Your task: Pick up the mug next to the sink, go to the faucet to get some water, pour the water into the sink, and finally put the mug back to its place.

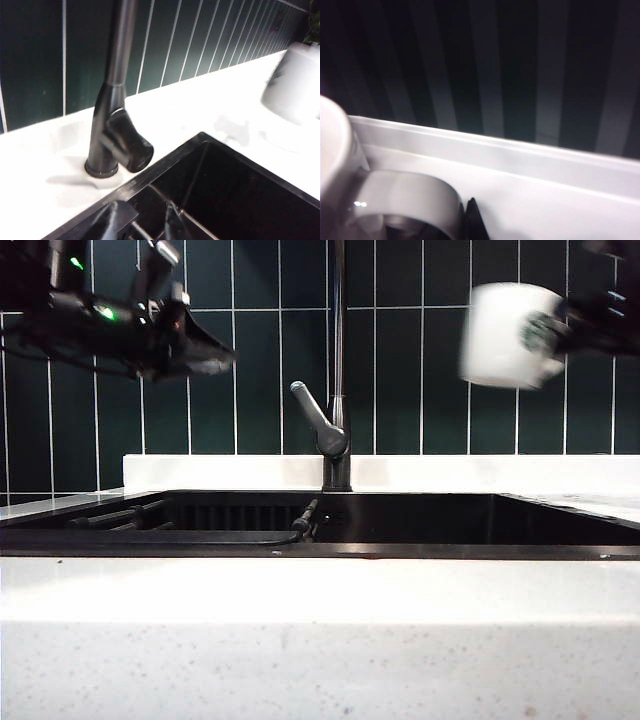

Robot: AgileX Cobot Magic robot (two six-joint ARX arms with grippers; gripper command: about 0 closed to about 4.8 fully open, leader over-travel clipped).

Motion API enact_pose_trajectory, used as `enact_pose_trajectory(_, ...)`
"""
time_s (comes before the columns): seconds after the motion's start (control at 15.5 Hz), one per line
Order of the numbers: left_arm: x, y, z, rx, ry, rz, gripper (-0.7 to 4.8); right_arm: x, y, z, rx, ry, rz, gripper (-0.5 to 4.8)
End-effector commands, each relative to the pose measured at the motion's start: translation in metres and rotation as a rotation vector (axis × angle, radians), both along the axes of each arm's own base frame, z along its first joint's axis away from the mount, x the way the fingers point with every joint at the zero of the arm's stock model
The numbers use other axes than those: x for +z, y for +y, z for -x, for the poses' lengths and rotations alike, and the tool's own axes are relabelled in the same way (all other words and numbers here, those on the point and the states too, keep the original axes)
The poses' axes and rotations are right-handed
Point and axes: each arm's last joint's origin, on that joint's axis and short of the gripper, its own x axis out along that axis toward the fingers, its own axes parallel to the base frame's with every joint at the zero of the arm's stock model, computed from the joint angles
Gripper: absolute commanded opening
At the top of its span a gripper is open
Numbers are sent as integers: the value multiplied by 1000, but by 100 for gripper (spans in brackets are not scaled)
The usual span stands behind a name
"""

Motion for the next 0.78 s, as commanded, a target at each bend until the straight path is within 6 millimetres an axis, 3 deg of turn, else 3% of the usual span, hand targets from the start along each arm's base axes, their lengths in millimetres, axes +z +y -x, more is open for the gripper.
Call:
enact_pose_trajectory(0.06,1,-2,-10,-11,-3,1,122,24,35,-6,105,-4,-15,-1)
enact_pose_trajectory(0.32,-5,-6,-35,-14,-9,-1,126,45,89,-7,228,11,-12,-1)
enact_pose_trajectory(0.45,-8,-13,-46,-48,-14,1,126,51,106,-6,252,18,-9,-1)
enact_pose_trajectory(0.78,-9,-40,-72,-107,-68,-6,131,52,124,-19,284,84,-10,-1)
